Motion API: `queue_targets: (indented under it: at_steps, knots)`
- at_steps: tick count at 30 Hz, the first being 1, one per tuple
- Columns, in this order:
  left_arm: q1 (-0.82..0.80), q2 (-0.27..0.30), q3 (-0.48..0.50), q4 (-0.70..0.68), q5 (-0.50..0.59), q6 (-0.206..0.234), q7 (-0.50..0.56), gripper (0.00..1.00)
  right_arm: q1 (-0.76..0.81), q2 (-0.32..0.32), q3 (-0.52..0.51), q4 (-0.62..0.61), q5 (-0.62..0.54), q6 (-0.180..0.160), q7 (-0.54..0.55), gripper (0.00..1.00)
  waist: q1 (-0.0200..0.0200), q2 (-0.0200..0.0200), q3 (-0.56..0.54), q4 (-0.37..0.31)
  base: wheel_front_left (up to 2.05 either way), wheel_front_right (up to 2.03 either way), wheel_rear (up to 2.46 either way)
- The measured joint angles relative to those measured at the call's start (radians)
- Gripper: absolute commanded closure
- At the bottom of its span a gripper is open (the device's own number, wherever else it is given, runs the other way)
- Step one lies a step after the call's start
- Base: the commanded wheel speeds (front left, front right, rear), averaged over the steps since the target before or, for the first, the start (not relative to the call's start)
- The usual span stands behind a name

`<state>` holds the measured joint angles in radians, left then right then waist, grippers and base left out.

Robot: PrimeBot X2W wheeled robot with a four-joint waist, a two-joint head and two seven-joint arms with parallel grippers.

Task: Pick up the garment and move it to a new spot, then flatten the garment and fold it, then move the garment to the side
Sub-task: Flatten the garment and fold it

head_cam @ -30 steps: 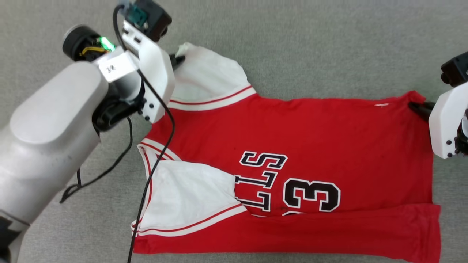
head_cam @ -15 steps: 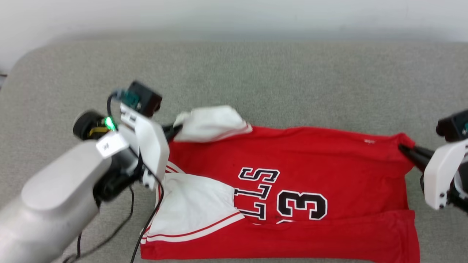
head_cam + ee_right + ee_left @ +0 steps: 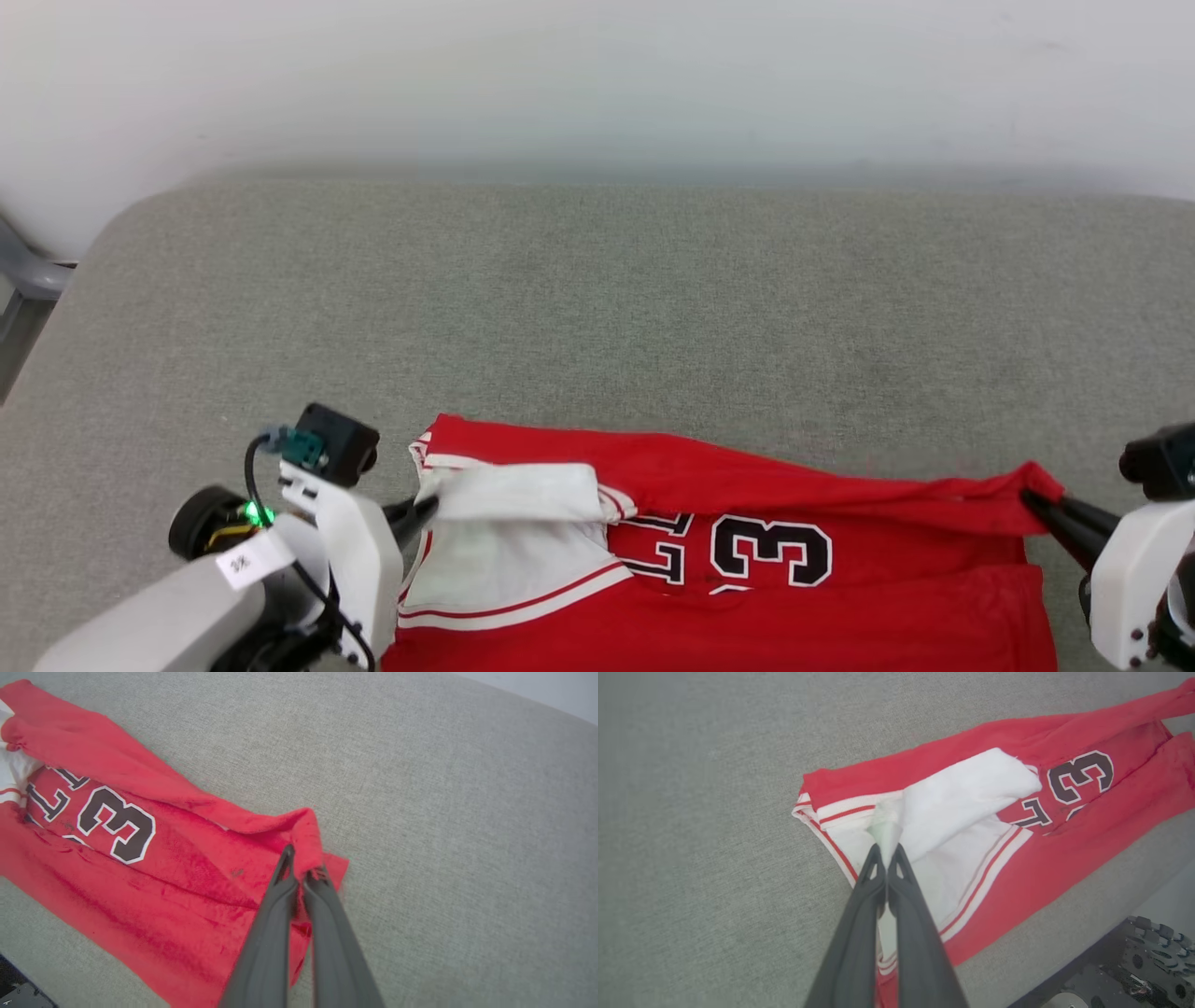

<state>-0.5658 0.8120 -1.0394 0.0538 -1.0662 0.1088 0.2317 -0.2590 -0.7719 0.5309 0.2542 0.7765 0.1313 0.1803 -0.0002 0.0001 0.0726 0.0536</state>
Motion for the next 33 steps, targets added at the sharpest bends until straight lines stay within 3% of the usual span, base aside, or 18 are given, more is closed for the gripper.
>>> queue_targets:
  at_steps: [3, 7, 16, 17, 18, 19, 24, 28, 30, 31, 33]
  knots:
    - [0.083, 0.027, -0.008, -0.042, -0.030, 0.039, -0.020, 1.00, 0.110, 0.023, -0.066, -0.042, -0.023, 0.000, 0.002, 1.00, 0.0001, 0.0000, -0.015, 0.002, 0.00, 0.00, 0.00]
    - [0.135, 0.040, -0.016, -0.049, -0.042, 0.059, -0.034, 1.00, 0.187, 0.057, -0.106, -0.063, -0.035, 0.000, 0.014, 1.00, 0.0000, 0.0000, -0.017, 0.000, 0.00, 0.00, 0.00]
    - [0.179, 0.003, -0.031, 0.007, -0.075, 0.058, -0.048, 1.00, 0.243, 0.127, -0.137, -0.021, -0.039, 0.000, 0.036, 1.00, 0.0002, 0.0000, 0.004, -0.008, 0.00, 0.00, 0.00]
    - [0.180, -0.006, -0.033, 0.033, -0.067, 0.058, -0.062, 1.00, 0.247, 0.138, -0.146, -0.011, -0.038, 0.000, 0.022, 0.75, 0.0002, 0.0000, 0.006, -0.009, 0.00, 0.00, 0.00]
    - [0.180, -0.008, -0.030, 0.038, -0.065, 0.059, -0.071, 0.53, 0.247, 0.140, -0.153, -0.010, -0.037, 0.000, 0.017, 0.30, 0.0002, 0.0000, 0.004, -0.009, 0.00, 0.00, 0.00]
    - [0.180, -0.009, -0.026, 0.041, -0.062, 0.062, -0.086, 0.00, 0.248, 0.141, -0.159, -0.012, -0.037, 0.000, 0.009, 0.00, 0.0003, 0.0000, 0.001, -0.009, 0.00, 0.00, 0.00]
    - [0.198, -0.020, 0.012, 0.036, -0.042, 0.113, -0.190, 0.00, 0.267, 0.139, -0.194, -0.065, -0.010, 0.000, -0.018, 0.00, 0.0002, 0.0000, -0.026, -0.010, 0.00, 0.00, 0.00]
    - [0.216, -0.027, 0.035, 0.013, -0.013, 0.169, -0.272, 0.00, 0.282, 0.099, -0.244, -0.130, 0.030, 0.000, 0.005, 0.00, 0.0002, 0.0000, -0.047, -0.011, 0.00, 0.00, 0.00]
    - [0.220, -0.028, 0.050, 0.002, 0.004, 0.202, -0.316, 0.00, 0.285, 0.081, -0.270, -0.158, 0.053, 0.000, 0.023, 0.00, 0.0002, 0.0000, -0.055, -0.010, 0.00, 0.00, 0.00]
    - [0.230, -0.031, 0.070, -0.007, 0.042, 0.250, -0.388, 0.00, 0.285, 0.047, -0.305, -0.174, 0.069, 0.000, 0.059, 0.00, 0.0002, 0.0000, -0.061, -0.007, 0.00, 0.00, 0.00]
    - [0.230, -0.037, 0.082, -0.012, 0.066, 0.280, -0.427, 0.00, 0.285, 0.038, -0.314, -0.175, 0.110, 0.000, 0.110, 0.00, 0.0002, 0.0000, -0.063, -0.003, 0.00, 0.00, 0.00]
